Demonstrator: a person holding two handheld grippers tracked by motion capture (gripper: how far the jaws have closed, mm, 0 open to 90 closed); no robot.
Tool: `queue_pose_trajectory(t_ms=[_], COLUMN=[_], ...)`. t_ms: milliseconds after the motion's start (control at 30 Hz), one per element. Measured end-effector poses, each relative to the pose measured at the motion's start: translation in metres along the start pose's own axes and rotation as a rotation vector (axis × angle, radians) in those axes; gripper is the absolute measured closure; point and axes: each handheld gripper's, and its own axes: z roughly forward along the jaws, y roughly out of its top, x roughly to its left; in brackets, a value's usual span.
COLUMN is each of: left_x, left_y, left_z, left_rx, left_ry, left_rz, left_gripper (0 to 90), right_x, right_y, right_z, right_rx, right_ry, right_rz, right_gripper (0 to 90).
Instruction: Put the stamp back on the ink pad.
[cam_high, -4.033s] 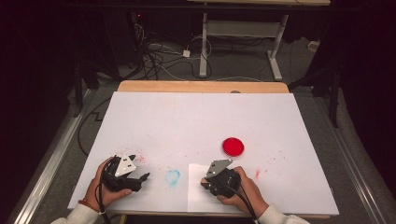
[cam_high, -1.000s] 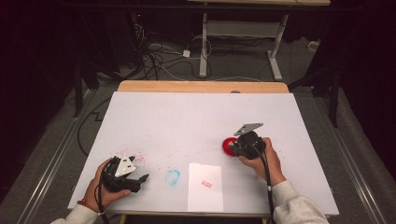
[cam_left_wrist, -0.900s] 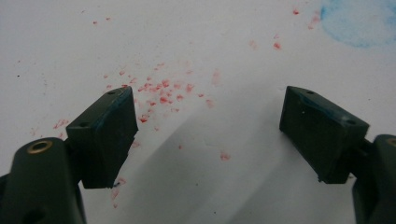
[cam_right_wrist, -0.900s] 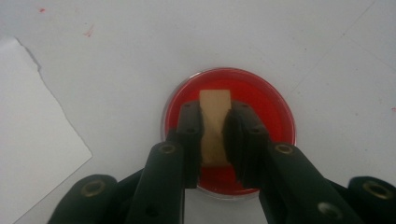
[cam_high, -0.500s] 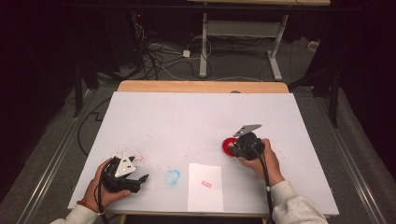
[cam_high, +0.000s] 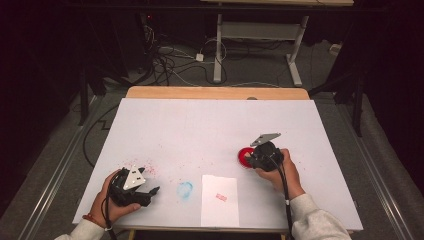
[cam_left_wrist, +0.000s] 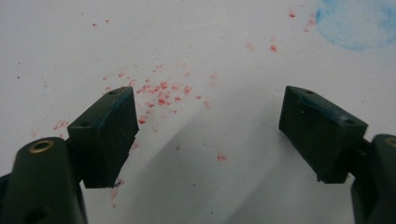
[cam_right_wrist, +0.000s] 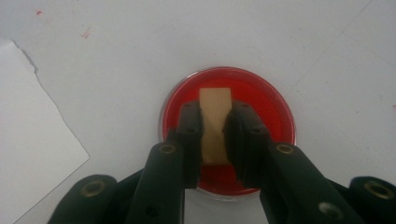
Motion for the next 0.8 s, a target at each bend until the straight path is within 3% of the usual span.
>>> queue_pose_trajectory(t_ms=[133, 467, 800], left_x=[0.001, 0.000, 0.001], left_y=[-0.001, 0.000, -0.001], left_z=[0.000, 0.000, 0.000], left_rx=[-0.004, 0.003, 0.003], left_ry=[-0.001, 0.001, 0.001], left_rz=[-0.005, -0.002, -0.004], left_gripper=[18.8, 18.8, 18.8], right_x=[0.001, 0.000, 0.002], right_y=[0.000, 0.005, 0.011], right_z=[-0.002, -0.017, -0.036], right_rx=[-0.004, -0.076, -0.204], right_ry=[-0.013, -0.028, -0.093], right_rz=[-0.004, -0.001, -0.001], right_gripper=[70.9, 58.0, 40.6])
